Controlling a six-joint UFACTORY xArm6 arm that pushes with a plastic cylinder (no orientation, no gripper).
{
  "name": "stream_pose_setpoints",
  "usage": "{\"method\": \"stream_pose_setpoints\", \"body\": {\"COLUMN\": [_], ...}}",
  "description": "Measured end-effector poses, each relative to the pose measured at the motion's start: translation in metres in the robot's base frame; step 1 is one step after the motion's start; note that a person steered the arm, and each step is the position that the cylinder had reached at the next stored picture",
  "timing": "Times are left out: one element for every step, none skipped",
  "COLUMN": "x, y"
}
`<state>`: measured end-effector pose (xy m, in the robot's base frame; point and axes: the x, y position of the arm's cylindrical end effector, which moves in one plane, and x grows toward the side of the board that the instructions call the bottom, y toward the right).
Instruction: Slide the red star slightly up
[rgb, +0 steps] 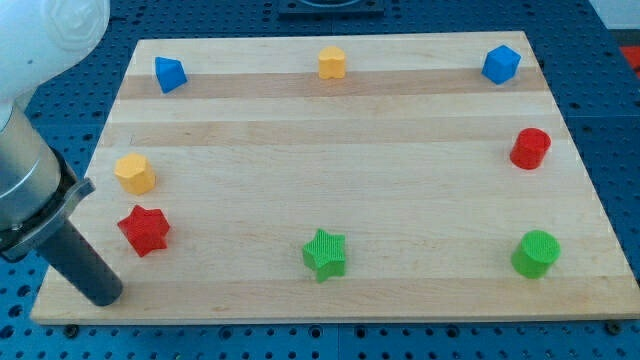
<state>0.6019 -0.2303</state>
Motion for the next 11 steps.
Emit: {"method": "stream_pose_setpoints", "body": {"x": [-0.017, -0.095, -0.096, -0.110, -0.158, -0.123, -0.083, -0.083, -0.083, -0.115, -0.134], "y": [0.000, 0.016, 0.020, 0.055, 0.088, 0.066, 0.062, 0.062, 0.080, 0.116, 0.116]}}
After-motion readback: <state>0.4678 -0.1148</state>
